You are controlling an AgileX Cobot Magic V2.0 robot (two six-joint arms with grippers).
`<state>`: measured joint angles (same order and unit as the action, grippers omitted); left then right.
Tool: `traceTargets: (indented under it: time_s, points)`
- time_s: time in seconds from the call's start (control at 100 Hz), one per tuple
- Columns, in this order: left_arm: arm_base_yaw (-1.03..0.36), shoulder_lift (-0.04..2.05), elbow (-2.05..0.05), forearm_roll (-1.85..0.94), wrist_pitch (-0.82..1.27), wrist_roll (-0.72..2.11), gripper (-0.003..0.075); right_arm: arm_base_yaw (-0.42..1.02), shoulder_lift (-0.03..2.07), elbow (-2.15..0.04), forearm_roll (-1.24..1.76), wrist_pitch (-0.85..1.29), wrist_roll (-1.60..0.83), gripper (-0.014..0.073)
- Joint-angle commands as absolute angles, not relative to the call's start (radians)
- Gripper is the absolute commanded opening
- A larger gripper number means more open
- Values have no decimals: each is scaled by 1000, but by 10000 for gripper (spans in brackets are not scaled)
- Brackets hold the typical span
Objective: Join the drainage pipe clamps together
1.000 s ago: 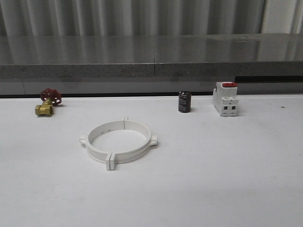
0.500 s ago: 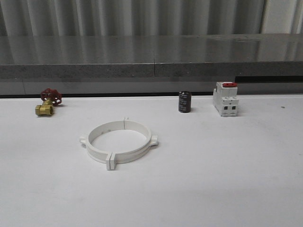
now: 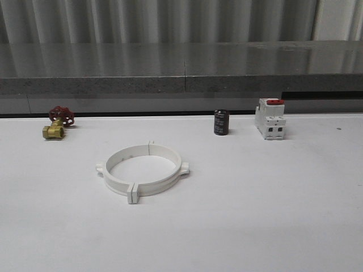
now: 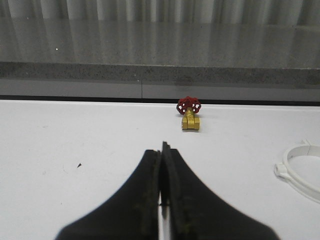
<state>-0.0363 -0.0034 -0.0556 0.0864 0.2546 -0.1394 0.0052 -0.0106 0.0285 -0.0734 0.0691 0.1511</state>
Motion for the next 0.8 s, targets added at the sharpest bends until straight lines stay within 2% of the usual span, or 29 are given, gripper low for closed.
traceTargets:
  time_s: [0.0, 0.36, 0.79]
  points:
    - [-50, -37, -56, 83, 141, -151, -20, -3, -28, 10, -75, -10, 145, -67]
    - [-78, -37, 43, 81, -44, -151, -20, -3, -28, 9, -75, -10, 145, -67]
    - [-78, -37, 43, 81, -35, -151, -20, -3, -28, 9, -75, -10, 145, -67]
